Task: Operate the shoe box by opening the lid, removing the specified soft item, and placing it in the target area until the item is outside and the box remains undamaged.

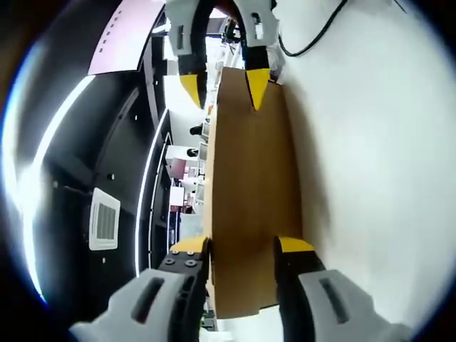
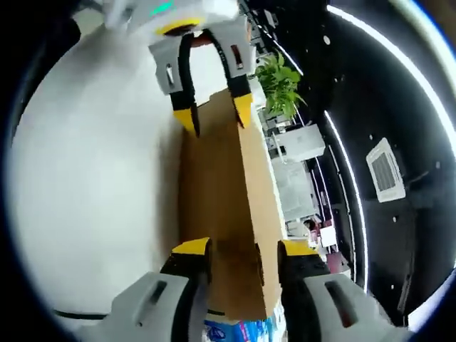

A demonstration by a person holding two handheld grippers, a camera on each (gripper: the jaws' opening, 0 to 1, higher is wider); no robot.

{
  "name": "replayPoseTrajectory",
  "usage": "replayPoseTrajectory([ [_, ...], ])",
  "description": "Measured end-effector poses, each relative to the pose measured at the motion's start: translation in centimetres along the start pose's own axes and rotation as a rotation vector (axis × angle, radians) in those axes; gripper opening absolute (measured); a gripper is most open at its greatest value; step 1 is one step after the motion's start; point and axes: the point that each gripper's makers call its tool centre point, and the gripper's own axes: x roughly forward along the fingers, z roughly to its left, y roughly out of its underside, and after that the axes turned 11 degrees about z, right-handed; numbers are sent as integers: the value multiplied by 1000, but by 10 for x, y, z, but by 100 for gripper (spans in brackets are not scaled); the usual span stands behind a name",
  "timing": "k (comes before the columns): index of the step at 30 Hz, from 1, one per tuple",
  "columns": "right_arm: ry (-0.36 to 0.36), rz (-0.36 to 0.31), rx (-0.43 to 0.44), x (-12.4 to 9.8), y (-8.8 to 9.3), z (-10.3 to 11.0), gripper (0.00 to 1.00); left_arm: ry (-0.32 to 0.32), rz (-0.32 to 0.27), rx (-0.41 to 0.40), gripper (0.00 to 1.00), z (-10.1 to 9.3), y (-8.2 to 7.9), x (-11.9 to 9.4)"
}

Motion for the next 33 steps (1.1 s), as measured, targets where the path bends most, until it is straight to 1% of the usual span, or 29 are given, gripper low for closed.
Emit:
replayPoseTrajectory([
  [2,-10,-7,53,-8,1,-5,43,2,-1,-3,37,0,0,0],
  [4,-32,0,107,-20,2,-7,48,11,-1,-1,38,-1,0,-1],
  [5,-42,-4,162,-20,4,-9,49,13,-5,-11,38,0,0,-2],
  [7,-61,-7,231,-30,5,-12,54,15,-5,-32,37,3,2,-3],
  [8,-70,-3,284,-37,8,-14,56,10,-5,-73,39,7,3,-4],
  [9,-69,-4,320,-41,11,-16,58,4,-16,-92,46,11,2,-6],
  [10,-82,-11,359,-47,15,-18,60,1,-39,-135,51,17,-1,-11],
  [11,-86,-14,386,-49,19,-20,61,15,-48,-175,54,20,-1,-14],
  [12,-103,-4,458,-54,26,-21,62,38,-58,-220,57,22,-1,-19],
  [13,-121,1,517,-59,30,-20,66,69,-73,-274,59,24,-2,-24],
  [14,-142,-13,580,-65,33,-21,69,112,-95,-361,62,28,-3,-34],
  [15,-155,-21,614,-70,35,-21,72,141,-113,-420,67,31,-3,-40],
  [16,-166,-25,644,-74,37,-20,76,184,-132,-509,71,35,-1,-47],
  [17,-183,-19,701,-81,41,-19,78,193,-139,-548,75,39,1,-53],
  [18,-194,-17,727,-86,43,-18,79,207,-149,-589,78,44,4,-61],
  [19,-205,-20,757,-91,45,-16,80,220,-157,-622,79,47,6,-69],
  [20,-203,-20,812,-97,49,-16,80,238,-171,-673,80,49,7,-80],
  [22,-200,-15,837,-106,55,-15,82,274,-184,-756,85,50,10,-95],
  [24,-195,3,875,-118,63,-13,85,333,-187,-884,97,49,15,-115],
  [25,-181,12,890,-126,68,-14,86,357,-194,-913,99,48,16,-123],
  [27,-176,8,885,-136,71,-14,88,401,-193,-999,99,45,20,-138],
  [28,-169,7,895,-143,73,-14,88,444,-189,-1044,99,41,22,-149],
  [29,-160,9,914,-151,76,-14,89,465,-190,-1065,99,38,23,-156],
  [30,-162,15,925,-155,78,-13,91,468,-188,-1077,99,37,25,-162],
  [31,-165,22,933,-160,80,-11,92,454,-166,-1097,99,36,33,-170],
  [32,-167,37,937,-163,83,-9,93,434,-160,-1092,99,36,36,-176],
  [33,-163,69,933,-168,90,-5,94,396,-148,-1088,99,38,44,-183],
])
